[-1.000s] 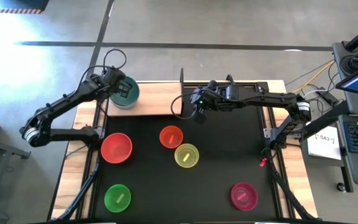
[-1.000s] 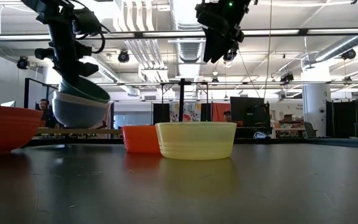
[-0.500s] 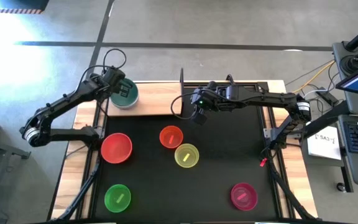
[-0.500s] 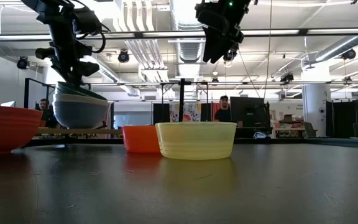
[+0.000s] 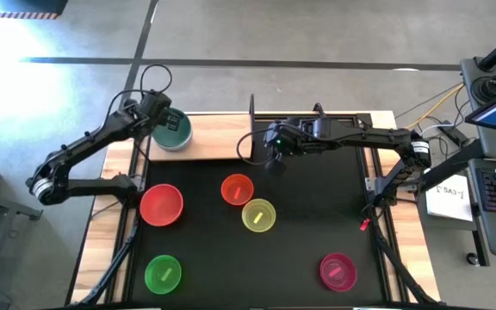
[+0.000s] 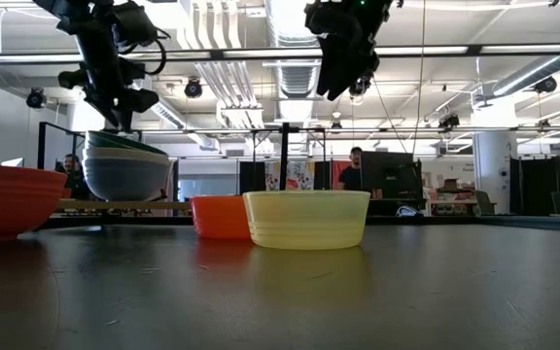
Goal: Place and stack bowls onto a shelf
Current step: Stack the orange bowl on top of the green bowl on the shelf
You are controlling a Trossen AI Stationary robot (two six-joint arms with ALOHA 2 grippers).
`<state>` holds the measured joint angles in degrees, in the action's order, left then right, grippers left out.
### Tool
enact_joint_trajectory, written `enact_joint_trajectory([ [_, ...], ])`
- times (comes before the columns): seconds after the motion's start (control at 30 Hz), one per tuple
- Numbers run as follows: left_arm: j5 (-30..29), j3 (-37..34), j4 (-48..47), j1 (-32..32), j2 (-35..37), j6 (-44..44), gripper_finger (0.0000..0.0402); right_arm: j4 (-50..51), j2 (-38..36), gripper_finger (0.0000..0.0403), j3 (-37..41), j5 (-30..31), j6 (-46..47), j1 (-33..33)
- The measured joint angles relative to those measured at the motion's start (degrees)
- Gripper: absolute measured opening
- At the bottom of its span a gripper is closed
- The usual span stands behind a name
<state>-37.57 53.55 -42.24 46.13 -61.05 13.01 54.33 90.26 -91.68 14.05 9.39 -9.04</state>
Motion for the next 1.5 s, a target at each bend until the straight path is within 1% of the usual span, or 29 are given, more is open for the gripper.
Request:
enact_joint_trajectory([
  [0.07, 2.57, 1.00, 0.06, -0.06, 0.43, -1.19, 0.0114, 0.02, 0.00, 0.0228, 0.00, -1.69, 0.02, 0.02],
  [0.1, 4.89, 1.64, 0.09, -0.07, 0.63, -1.75, 0.0114, 0.02, 0.00, 0.0228, 0.00, -2.65, 0.00, 0.02],
  [0.27, 22.52, 3.53, 3.45, -2.31, 0.78, -2.49, 0.0114, 0.30, 0.00, 0.0228, 0.00, -8.24, 0.78, 0.04],
  [0.37, 30.76, 3.50, 4.61, -6.11, 0.42, -2.34, 0.0114, 0.85, 0.00, 0.0228, 0.00, -9.68, 3.62, 0.29],
  [0.47, 34.99, 3.35, 3.11, -12.51, -0.01, -1.48, 0.0114, 2.20, 0.00, 0.0228, 0.00, -9.88, 7.44, 0.62],
  [0.67, 35.59, 3.33, 1.76, -30.60, -0.03, 4.15, 0.0114, 7.03, 0.00, 0.0228, 0.00, -10.67, 10.36, 2.08],
  [0.77, 33.70, 3.33, -0.26, -39.11, -0.17, 9.82, 0.0114, 7.10, 0.00, 0.0228, 0.00, -10.67, 10.92, 3.02],
  [0.87, 30.64, 3.33, -9.14, -45.16, -0.60, 20.61, 0.0114, 7.13, 0.00, 0.0228, 0.00, -10.63, 12.46, 3.88],
  [1.0, 30.03, 3.30, -22.26, -52.41, -1.08, 36.20, 0.0114, 7.15, 0.00, 0.0228, 0.00, -10.65, 13.62, 5.14],
  [1.07, 29.68, 3.29, -25.48, -56.66, -1.39, 41.88, 0.0114, 7.15, 0.00, 0.0228, 0.00, -10.64, 13.62, 5.71],
  [1.17, 29.03, 3.29, -26.88, -62.90, -2.36, 48.58, 0.0114, 7.09, 0.00, 0.0228, 0.00, -10.58, 13.62, 6.41],
  [1.33, 27.76, 3.29, -26.99, -70.32, -5.73, 55.24, 0.0114, 6.84, 0.00, 0.0228, 0.00, -9.55, 14.22, 7.27],
  [1.5, 27.70, 3.05, -27.78, -72.87, -10.17, 56.68, 0.0114, 6.73, 0.00, 0.0228, 0.00, -9.52, 14.27, 7.58],
])
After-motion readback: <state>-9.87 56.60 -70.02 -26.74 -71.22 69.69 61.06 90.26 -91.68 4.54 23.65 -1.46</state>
